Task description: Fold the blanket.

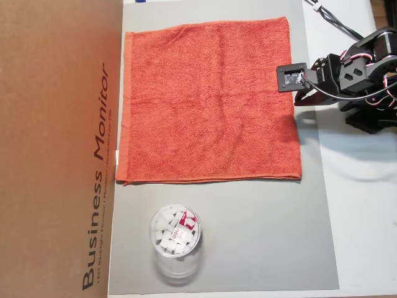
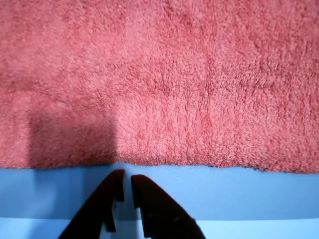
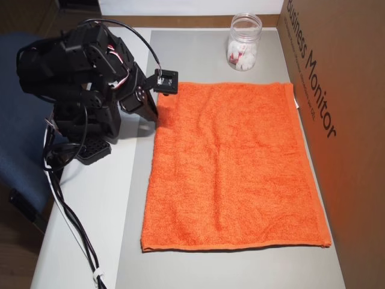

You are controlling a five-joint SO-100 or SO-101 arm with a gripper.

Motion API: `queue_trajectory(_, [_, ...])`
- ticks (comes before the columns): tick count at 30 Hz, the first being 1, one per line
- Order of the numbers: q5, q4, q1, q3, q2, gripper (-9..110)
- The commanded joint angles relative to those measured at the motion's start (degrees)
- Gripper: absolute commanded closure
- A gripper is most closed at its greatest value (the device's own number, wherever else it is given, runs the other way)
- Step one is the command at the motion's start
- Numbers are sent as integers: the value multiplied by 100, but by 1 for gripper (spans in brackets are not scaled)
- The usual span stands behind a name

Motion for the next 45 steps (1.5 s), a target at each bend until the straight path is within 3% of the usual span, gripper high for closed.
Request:
queue_trajectory(1, [35,18,26,-527,-255,102])
queue_trajectory(19, [-53,26,-70,-2303,-1503,102])
queue_trajectory(23, [-62,483,-88,-2742,-1740,102])
queue_trajectory(29, [-62,1380,-536,-3516,-2039,102])
queue_trajectory(37, [-79,1389,-1318,-3973,-2092,102])
queue_trajectory(45, [-1521,1424,-1740,-4043,-2004,102])
